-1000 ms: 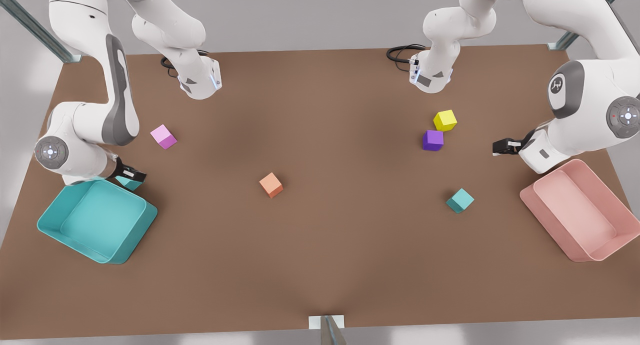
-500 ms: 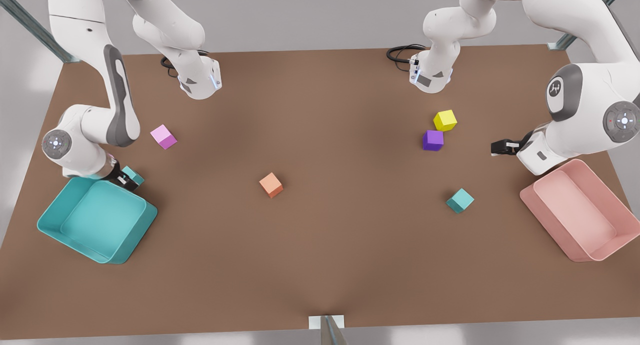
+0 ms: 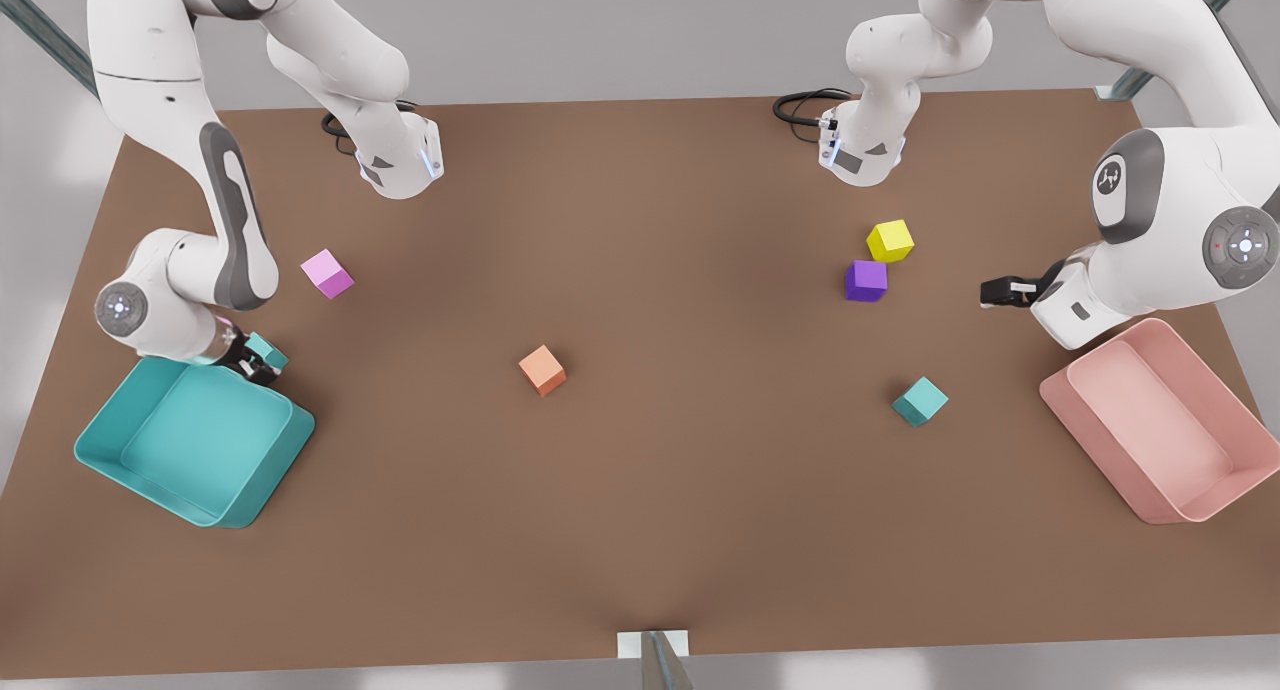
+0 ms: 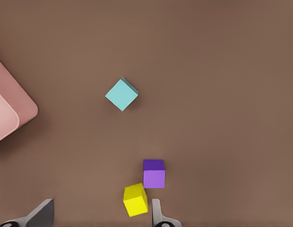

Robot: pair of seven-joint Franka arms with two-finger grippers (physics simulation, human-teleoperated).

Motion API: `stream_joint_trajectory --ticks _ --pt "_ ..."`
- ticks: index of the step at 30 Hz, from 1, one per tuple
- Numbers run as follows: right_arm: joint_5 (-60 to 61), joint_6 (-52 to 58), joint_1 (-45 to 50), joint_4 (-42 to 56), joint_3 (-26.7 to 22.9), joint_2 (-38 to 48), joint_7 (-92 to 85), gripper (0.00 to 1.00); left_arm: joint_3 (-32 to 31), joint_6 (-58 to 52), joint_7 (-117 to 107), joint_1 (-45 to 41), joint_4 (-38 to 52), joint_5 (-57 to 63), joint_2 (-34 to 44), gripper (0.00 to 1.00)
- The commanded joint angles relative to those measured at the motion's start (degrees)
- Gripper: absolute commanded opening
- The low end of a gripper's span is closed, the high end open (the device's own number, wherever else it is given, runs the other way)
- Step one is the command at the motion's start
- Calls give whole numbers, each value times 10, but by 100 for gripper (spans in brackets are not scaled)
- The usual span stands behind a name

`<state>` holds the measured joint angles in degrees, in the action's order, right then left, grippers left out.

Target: Stack the two blue cubes on top of each other

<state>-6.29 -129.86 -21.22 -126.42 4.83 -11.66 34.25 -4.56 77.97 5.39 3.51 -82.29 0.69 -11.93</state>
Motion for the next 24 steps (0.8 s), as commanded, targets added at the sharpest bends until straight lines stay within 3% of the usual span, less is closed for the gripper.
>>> stream_joint_trajectory --ticks 1,24 --pt "0 -10 -5 -1 0 -3 -9 100 0 -4 0 0 0 0 1 100" --pt "0 -29 -58 -3 3 -55 -139 100 -4 -26 -30 -18 5 6 4 100"
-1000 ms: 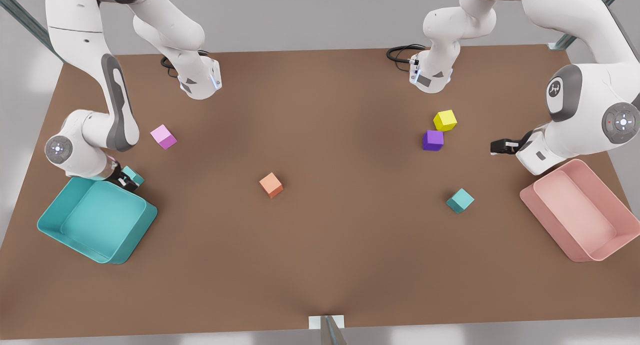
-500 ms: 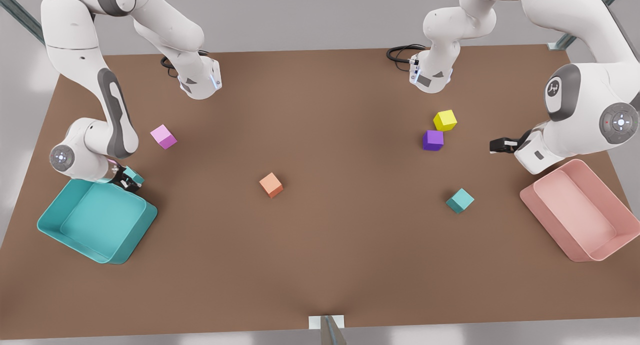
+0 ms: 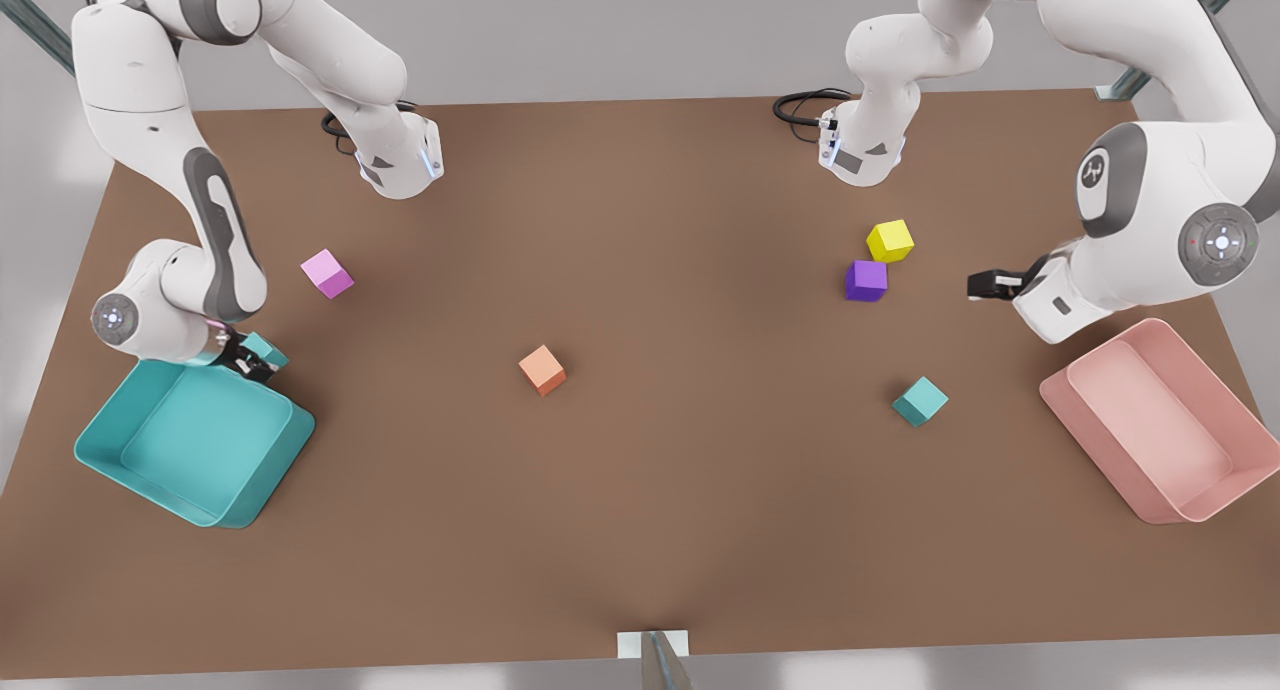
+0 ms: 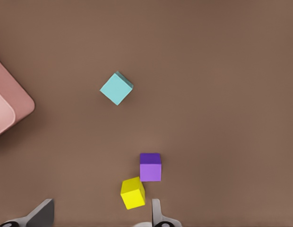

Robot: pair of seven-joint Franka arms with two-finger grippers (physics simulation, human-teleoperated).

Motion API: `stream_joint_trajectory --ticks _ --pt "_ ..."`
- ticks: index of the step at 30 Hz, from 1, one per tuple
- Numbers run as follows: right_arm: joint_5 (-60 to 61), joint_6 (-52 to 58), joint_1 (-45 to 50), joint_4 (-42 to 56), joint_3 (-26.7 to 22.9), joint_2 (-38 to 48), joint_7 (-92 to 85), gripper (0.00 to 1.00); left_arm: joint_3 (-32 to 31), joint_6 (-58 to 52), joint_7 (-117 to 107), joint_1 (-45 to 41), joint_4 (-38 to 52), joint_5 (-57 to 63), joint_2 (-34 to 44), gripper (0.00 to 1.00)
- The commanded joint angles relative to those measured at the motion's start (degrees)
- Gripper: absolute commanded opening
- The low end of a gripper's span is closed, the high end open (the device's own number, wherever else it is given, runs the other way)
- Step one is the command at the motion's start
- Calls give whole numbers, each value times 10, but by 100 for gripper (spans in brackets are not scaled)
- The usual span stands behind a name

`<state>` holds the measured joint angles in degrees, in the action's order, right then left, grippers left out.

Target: Stack the two blue cubes on top of each other

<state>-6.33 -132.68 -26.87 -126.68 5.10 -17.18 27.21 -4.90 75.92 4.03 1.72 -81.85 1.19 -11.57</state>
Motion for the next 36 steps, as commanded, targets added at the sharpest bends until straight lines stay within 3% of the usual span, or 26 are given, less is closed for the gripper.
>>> stream_joint_trajectory --ticks 1,36 --pt "0 -1 -9 -1 0 0 -77 100 0 -6 -17 -2 0 0 2 100" --pt "14 -32 -39 -10 1 -46 -92 99 -2 -26 -17 -6 -1 1 12 100"
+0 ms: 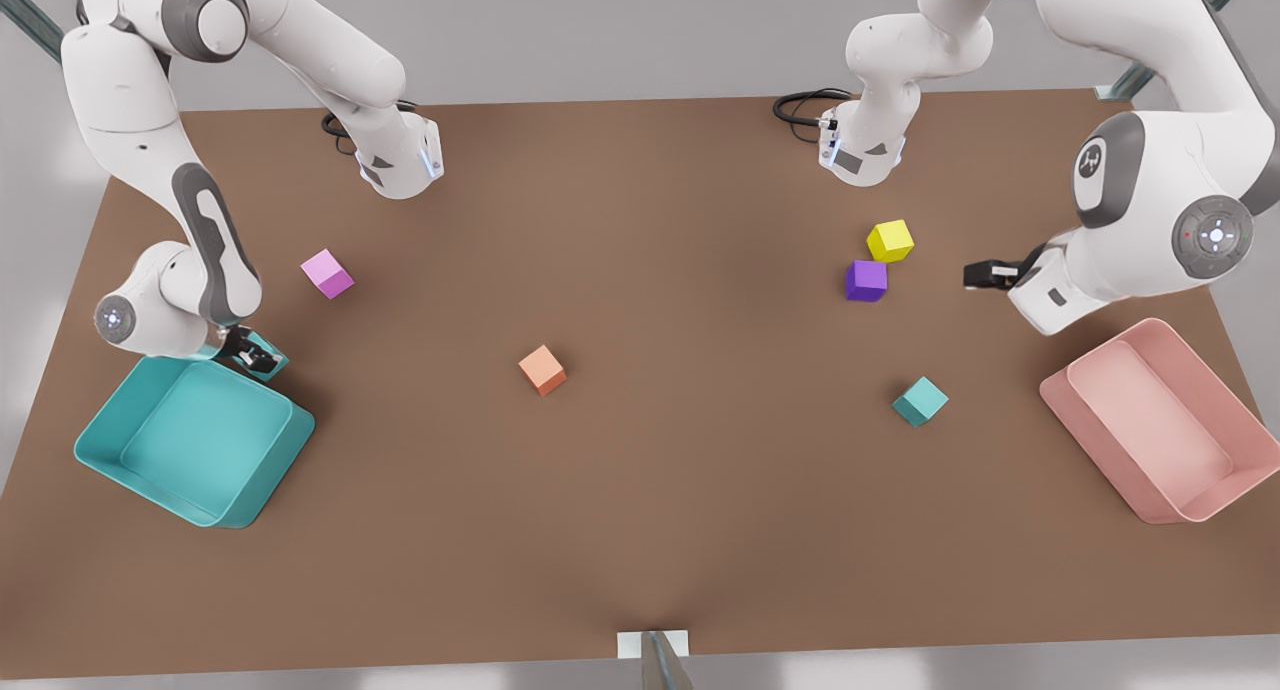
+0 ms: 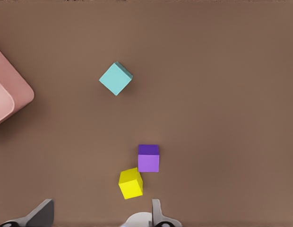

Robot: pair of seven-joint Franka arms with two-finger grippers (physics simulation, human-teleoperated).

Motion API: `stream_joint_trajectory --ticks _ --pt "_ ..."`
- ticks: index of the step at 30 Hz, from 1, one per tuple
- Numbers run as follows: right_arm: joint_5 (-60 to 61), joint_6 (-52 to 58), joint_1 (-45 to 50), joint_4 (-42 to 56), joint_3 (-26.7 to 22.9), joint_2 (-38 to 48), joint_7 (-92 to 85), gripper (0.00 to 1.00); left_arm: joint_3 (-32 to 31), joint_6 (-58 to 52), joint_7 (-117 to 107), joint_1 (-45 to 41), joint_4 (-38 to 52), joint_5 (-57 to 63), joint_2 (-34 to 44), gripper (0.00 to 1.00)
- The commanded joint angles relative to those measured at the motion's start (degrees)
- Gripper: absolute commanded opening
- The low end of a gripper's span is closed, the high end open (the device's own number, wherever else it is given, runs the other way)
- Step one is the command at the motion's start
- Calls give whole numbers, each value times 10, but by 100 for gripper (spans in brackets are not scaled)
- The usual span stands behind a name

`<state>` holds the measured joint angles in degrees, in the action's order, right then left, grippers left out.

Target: Stack the two blue cubes on top of each other

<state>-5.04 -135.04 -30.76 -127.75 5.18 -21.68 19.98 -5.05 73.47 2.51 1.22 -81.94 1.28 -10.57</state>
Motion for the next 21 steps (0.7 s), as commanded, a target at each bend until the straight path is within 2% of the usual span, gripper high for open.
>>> stream_joint_trajectory --ticks 1,6,9,12,21 --pt "3 -10 0 0 0 -3 -20 98 0 -2 -2 -1 0 0 2 100" --pt "6 -9 -11 3 0 -11 -22 58 -3 -2 -2 -1 0 6 2 100" --pt "13 -4 -23 3 2 -7 -51 44 -3 -2 -2 -1 0 9 2 100" --pt "31 1 -37 4 1 -6 -103 40 -3 -1 -2 -2 0 9 2 100" --pt "40 65 -51 5 1 20 -141 40 -3 -1 -28 -4 2 13 2 100"
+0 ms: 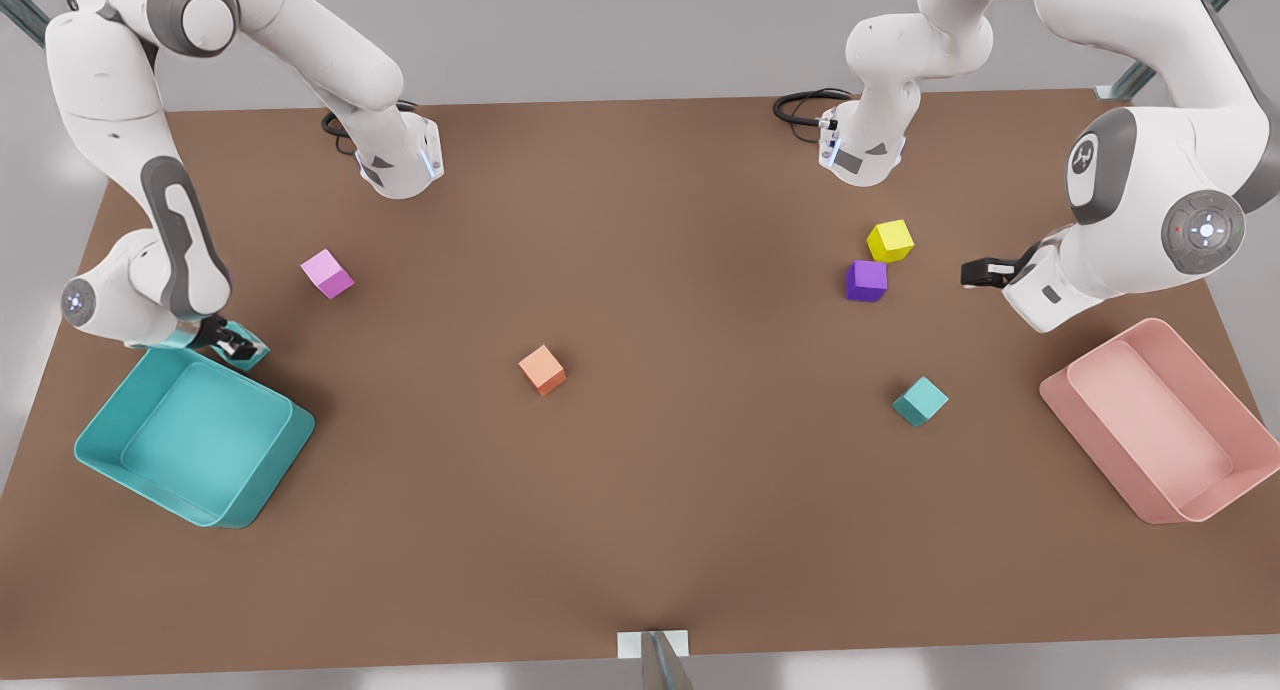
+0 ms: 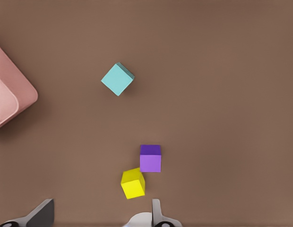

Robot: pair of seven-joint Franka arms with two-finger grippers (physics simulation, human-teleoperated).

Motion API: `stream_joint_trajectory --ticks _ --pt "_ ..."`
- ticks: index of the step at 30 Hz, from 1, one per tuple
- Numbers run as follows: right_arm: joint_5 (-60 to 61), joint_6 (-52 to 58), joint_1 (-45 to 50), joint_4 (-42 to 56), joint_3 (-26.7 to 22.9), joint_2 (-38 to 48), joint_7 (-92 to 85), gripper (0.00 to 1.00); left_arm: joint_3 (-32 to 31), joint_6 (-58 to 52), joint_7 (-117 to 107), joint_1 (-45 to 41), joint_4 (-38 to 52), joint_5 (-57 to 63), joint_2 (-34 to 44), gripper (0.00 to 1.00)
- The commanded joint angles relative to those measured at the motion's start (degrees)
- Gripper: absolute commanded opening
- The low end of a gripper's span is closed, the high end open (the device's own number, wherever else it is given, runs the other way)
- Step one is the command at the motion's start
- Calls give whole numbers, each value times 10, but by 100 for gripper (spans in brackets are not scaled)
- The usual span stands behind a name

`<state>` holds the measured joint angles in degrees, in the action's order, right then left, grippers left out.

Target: Stack the two blue cubes on top of each other

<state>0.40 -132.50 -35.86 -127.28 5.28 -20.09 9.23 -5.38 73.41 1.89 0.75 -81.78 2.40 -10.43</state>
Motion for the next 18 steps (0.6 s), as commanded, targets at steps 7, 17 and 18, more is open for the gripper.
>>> stream_joint_trajectory --ticks 7,17,18 --pt "-19 95 -44 -9 -4 30 -97 40 -1 0 -23 -8 6 2 1 100" --pt "-8 395 -40 71 -3 157 -134 40 0 -2 -23 -8 6 1 1 100" --pt "21 438 -34 98 10 174 -134 40 0 -13 -23 -8 7 1 1 100"
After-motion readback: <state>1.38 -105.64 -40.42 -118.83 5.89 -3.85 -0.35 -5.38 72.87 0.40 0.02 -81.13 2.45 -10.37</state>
